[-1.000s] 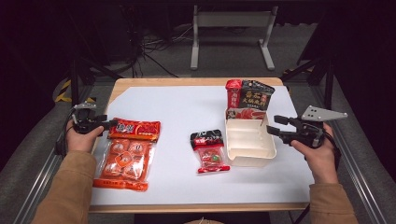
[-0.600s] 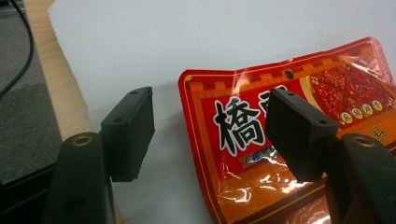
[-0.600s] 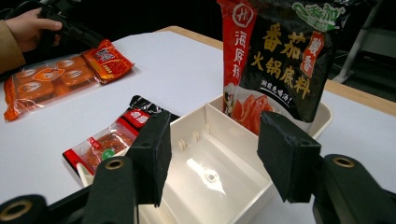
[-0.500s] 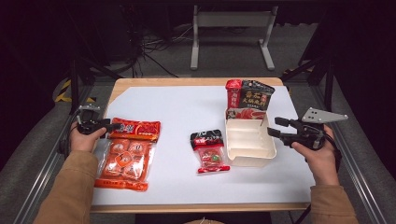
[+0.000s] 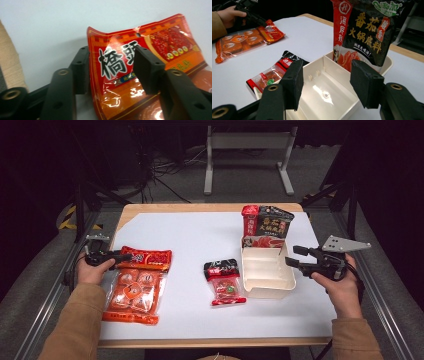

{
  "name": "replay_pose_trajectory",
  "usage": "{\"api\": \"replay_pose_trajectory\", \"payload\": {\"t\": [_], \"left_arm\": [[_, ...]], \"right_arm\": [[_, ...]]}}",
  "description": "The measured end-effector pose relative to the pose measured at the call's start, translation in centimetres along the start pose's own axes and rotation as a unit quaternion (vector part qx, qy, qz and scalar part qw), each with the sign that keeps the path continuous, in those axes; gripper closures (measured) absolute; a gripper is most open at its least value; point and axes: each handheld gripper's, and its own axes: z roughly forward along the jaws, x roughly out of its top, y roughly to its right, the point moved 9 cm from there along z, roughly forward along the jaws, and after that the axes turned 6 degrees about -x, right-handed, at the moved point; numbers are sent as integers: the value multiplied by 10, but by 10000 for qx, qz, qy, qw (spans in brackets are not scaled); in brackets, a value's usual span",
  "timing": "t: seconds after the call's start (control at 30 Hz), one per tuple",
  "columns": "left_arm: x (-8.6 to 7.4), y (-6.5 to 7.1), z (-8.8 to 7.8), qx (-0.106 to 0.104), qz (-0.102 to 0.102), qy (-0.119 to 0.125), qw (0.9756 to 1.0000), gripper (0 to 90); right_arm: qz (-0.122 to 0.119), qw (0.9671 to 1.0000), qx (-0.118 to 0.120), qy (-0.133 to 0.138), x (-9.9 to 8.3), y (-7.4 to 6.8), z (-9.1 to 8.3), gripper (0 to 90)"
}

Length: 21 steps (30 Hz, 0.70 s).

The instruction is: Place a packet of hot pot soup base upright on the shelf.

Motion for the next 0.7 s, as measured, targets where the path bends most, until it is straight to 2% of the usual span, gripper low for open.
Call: {"api": "replay_pose_trajectory", "payload": {"t": [0.17, 0.3, 0.43, 0.47, 0.5, 0.53, 0.7], "left_arm": [[1, 3, -1, -62, 168, 58, 9998, 591], [3, 8, -2, -203, 201, 286, 9992, 644], [2, 9, 0, -309, 271, 320, 9986, 646], [2, 8, 1, -308, 250, 418, 9983, 657], [0, 7, 2, -326, 169, 410, 9985, 669], [-2, 5, 4, -271, 164, 291, 9991, 674], [-4, 3, 7, -170, 108, 133, 9997, 748]], "right_arm": [[-22, 10000, 31, 3, 0, 0, 1, 441], [-44, 10000, 40, -10, -1, -1, 2, 441], [-51, 10000, 65, -6, -1, -2, 3, 441], [-61, 10000, 65, -11, -1, -2, 3, 441], [-66, 10000, 70, -17, -1, -2, 3, 441], [-71, 9999, 70, -18, -1, -2, 3, 441], [-97, 9999, 93, -39, -2, -3, 5, 441]]}}
